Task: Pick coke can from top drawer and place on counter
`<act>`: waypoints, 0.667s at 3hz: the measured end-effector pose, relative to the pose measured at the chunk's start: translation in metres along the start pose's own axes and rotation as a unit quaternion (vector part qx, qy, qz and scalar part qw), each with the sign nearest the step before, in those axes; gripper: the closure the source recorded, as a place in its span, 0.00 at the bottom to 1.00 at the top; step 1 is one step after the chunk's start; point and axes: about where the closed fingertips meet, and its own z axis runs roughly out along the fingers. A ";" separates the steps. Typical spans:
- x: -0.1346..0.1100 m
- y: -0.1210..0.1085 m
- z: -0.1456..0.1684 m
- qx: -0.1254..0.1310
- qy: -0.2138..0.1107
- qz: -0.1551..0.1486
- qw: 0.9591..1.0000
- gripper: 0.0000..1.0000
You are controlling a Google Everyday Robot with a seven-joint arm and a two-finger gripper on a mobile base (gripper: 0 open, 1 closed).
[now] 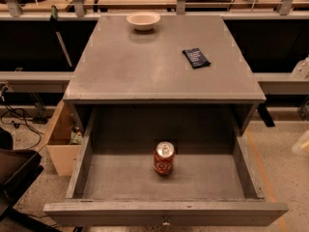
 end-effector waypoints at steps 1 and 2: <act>0.022 0.037 0.059 -0.061 -0.062 0.011 0.996 0.00; -0.004 0.077 0.103 -0.136 -0.156 0.009 0.978 0.00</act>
Offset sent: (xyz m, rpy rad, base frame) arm 0.0074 0.1442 -0.1113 0.8005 0.1485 0.4351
